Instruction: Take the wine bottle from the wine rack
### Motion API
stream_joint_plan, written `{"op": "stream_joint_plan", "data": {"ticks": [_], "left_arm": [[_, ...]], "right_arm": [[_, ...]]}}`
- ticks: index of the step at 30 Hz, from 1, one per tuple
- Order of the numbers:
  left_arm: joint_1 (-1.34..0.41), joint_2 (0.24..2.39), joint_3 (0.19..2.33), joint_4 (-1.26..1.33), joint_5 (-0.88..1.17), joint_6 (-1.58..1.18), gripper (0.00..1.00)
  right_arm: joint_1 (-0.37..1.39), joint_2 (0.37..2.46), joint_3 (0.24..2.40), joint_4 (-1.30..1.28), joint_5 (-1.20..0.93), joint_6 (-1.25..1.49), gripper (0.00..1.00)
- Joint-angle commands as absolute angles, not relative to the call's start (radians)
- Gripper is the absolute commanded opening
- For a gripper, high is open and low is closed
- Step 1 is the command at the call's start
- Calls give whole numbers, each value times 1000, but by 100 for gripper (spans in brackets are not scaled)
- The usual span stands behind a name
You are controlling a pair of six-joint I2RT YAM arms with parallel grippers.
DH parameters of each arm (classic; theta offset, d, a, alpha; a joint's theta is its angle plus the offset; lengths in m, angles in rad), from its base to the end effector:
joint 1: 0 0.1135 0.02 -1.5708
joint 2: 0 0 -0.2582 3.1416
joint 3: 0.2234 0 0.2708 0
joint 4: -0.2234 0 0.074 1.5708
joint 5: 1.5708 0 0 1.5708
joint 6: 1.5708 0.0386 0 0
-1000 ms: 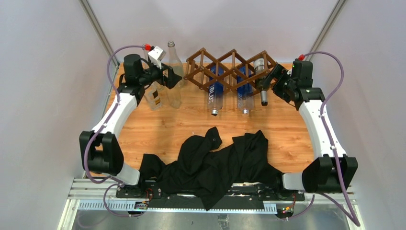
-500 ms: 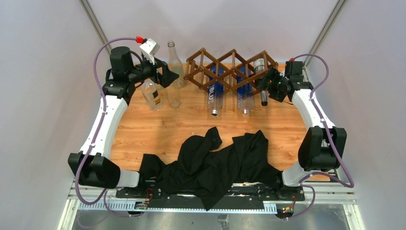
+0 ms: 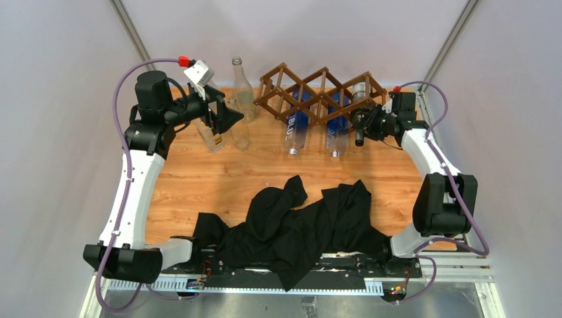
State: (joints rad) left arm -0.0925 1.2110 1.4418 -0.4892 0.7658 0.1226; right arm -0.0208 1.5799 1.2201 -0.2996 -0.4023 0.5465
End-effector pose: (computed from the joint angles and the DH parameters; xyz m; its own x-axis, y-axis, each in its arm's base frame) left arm 0.2672 -0.0517 0.4480 -0.1628 0.1036 -0.9812 0.7594 0.6480 -0.0575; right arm 0.3774 0.0073 0.2678 -0.6741 0.4923 -0.5506 0.0704 0.7848 0.6157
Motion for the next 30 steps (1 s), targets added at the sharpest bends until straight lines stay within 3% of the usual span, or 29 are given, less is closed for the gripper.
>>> {"op": "stream_joint_plan", "data": {"ticks": [1, 4, 16, 26, 30], "left_arm": [[-86, 1185, 1446, -517, 804, 121, 100], [-86, 1180, 1446, -518, 827, 122, 97], [-164, 1156, 1396, -636, 788, 318, 88], [-216, 1150, 1376, -709, 740, 491, 87], [-235, 1150, 1370, -722, 725, 543, 93]], "right_arm": [[-30, 1486, 1147, -299, -414, 561, 10], [-30, 1425, 1099, -283, -412, 568, 0], [-3, 1122, 855, -278, -407, 598, 0], [62, 813, 755, -434, -377, 667, 0], [64, 727, 728, -496, -402, 686, 0]]}}
